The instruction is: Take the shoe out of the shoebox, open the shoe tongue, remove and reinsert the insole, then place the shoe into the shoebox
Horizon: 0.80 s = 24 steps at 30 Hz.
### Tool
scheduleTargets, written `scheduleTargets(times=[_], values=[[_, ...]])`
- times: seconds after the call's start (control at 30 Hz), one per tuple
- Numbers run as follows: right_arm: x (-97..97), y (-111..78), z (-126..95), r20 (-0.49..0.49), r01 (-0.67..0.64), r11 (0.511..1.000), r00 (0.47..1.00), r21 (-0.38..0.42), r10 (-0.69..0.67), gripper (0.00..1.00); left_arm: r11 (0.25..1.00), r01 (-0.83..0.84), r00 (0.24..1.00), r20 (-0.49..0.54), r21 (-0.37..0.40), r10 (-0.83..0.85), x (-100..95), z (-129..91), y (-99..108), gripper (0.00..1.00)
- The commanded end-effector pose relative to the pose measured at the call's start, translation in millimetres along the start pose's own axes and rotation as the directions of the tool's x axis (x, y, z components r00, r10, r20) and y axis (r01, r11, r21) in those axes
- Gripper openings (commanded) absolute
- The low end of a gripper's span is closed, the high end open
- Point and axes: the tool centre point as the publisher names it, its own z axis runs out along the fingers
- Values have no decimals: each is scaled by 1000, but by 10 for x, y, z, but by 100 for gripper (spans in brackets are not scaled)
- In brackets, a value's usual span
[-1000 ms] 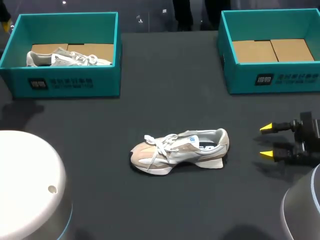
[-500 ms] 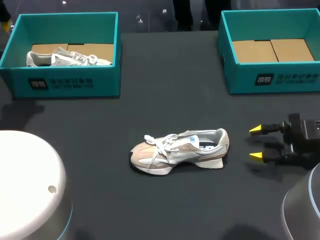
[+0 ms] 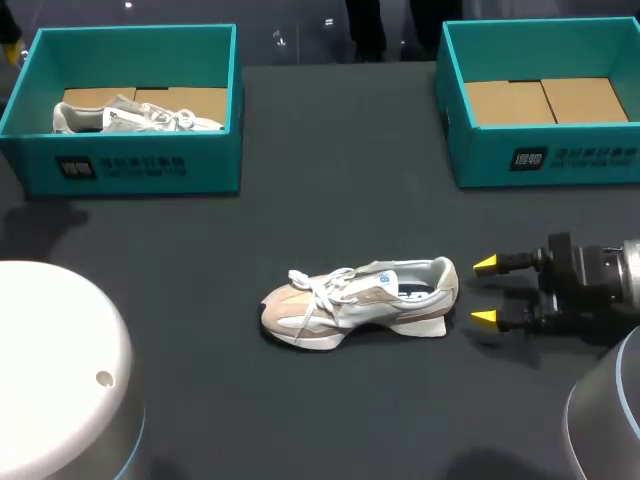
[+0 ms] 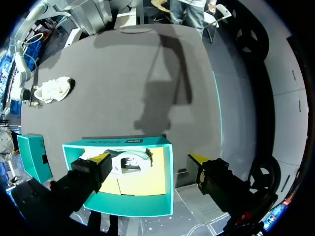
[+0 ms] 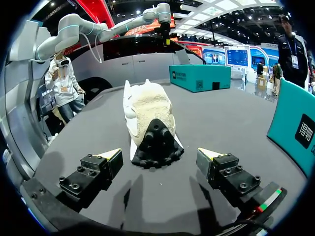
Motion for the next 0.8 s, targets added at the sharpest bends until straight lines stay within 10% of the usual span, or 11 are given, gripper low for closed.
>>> scheduleTargets(times=[0.03, 0.8], values=[[33, 41, 132, 4, 0, 1000, 1000, 5, 0, 100, 1000, -1, 1000, -2, -1, 1, 3, -3, -7, 100], [45, 123, 540, -40, 55, 998, 998, 6, -55, 100, 1000, -1, 1000, -2, -1, 1, 3, -3, -7, 100]])
